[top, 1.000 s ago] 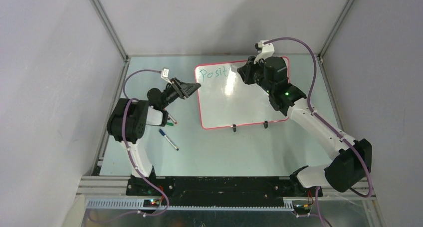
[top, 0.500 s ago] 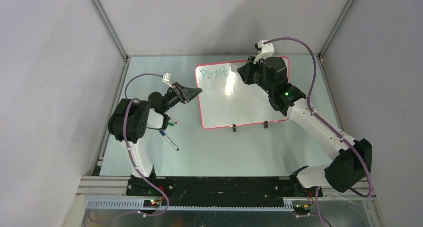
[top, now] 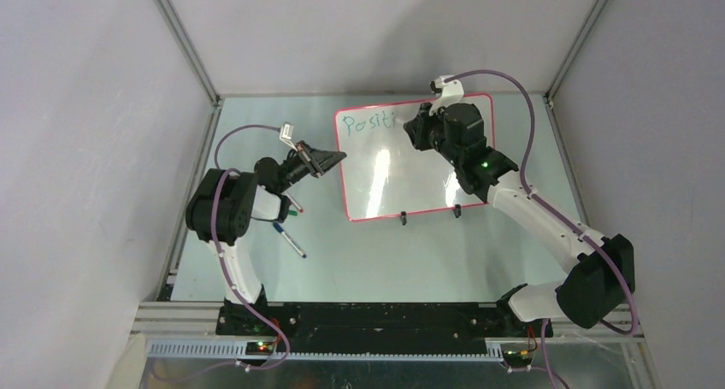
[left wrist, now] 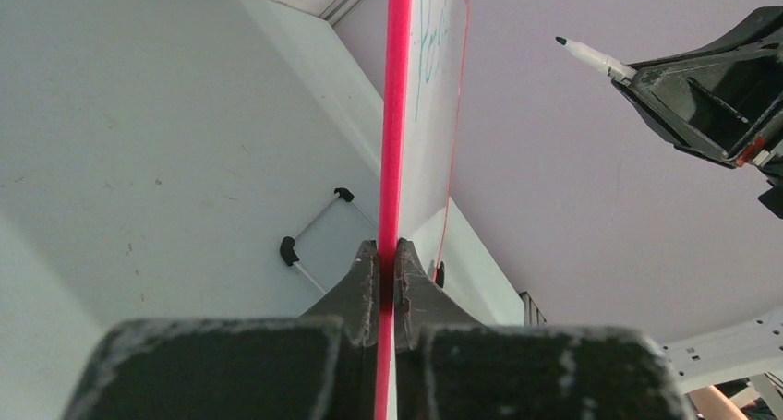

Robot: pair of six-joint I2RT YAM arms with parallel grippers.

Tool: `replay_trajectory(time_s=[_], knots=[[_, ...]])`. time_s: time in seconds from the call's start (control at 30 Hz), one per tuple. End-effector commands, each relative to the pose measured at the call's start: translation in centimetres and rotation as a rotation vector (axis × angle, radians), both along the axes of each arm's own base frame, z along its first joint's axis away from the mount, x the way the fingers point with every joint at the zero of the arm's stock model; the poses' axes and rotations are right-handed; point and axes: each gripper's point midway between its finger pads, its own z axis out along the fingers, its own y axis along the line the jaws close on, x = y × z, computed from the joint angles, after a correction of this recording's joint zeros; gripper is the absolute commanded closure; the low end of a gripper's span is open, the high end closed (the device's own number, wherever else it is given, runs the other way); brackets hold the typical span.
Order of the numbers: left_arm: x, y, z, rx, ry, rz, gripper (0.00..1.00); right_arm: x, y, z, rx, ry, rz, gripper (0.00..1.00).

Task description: Write a sentence on the whiteboard

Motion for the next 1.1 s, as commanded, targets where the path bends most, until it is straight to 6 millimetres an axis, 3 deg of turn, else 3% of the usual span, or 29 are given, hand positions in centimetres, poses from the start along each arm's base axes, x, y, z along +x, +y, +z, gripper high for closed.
replay_trajectory(time_s=[0.0,0.23,0.27,0.3,0.37,0.43,0.9,1.07], knots=[[0.5,0.0,1.5,-0.007,-0.068,0.016,1.00,-0.2,-0.1,2.6,0.035,-0.071,-0.036,1.00],[0.2,0.0,1.3,0.010,-0.092,0.019,0.97,0.6,-0.1,1.4,0.009,-0.057,-0.059,1.00],[0.2,0.0,1.2,0.014,-0.092,0.019,0.93,0.7,0.0,1.2,0.007,-0.053,-0.062,1.00],[0.2,0.0,1.1,0.014,-0.092,0.016,0.79,0.7,0.0,1.0,0.005,-0.051,-0.063,1.00],[0.2,-0.1,1.3,0.011,-0.093,0.005,0.61,0.8,-0.1,1.0,0.004,-0.051,-0.067,1.00],[0.2,-0.2,1.4,0.012,-0.102,0.008,0.52,0.8,-0.2,1.2,0.005,-0.054,-0.070,1.00],[1.4,-1.6,4.0,0.046,-0.255,-0.066,0.53,0.9,-0.7,1.3,0.003,-0.058,-0.084,1.00],[1.5,-1.7,3.5,0.066,-0.274,-0.062,0.47,0.9,-0.7,1.3,0.004,-0.057,-0.081,1.00]])
